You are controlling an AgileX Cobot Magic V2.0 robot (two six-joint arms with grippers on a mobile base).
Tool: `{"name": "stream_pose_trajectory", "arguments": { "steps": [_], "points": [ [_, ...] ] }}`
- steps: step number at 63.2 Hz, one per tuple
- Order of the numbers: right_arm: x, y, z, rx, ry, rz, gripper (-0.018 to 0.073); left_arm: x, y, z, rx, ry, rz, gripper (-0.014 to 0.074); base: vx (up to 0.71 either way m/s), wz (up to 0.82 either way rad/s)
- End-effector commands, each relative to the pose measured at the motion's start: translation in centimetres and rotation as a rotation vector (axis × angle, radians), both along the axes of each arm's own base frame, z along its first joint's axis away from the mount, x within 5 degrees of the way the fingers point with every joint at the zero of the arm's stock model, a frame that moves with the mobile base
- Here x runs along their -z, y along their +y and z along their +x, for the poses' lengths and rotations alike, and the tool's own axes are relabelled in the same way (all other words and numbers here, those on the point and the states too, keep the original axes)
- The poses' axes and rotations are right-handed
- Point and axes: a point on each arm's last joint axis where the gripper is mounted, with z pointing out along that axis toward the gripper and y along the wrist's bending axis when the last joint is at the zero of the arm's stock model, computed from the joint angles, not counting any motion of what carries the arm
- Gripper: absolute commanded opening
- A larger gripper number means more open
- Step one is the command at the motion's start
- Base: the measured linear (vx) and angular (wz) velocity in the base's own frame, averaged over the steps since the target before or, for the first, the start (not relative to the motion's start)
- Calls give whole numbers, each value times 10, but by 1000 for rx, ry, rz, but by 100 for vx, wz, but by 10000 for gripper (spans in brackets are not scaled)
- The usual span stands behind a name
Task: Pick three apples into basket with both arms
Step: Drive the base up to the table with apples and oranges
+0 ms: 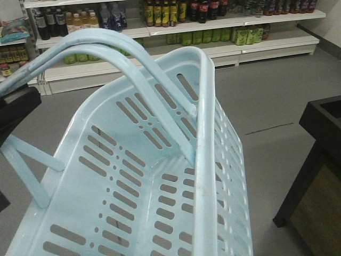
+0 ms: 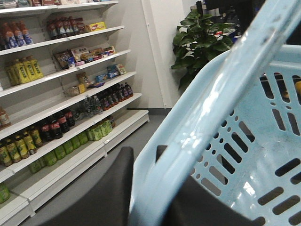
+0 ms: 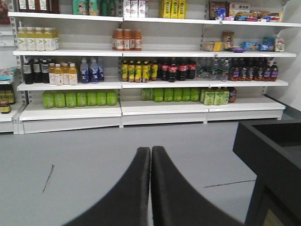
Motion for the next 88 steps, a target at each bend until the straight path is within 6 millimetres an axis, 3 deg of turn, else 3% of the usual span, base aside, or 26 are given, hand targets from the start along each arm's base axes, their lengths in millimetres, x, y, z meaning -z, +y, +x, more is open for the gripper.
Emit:
{"name": "stream_pose_trajectory", "arguments": {
  "steps": [1,88],
  "points": [
    [-2,0,0,-4,-70,-11,-8,-10,3,0,-27,-25,-19,-6,6,-28],
    [-2,0,0,-4,-70,-11,-8,-10,3,0,-27,-25,-19,-6,5,-40]
  ]
}}
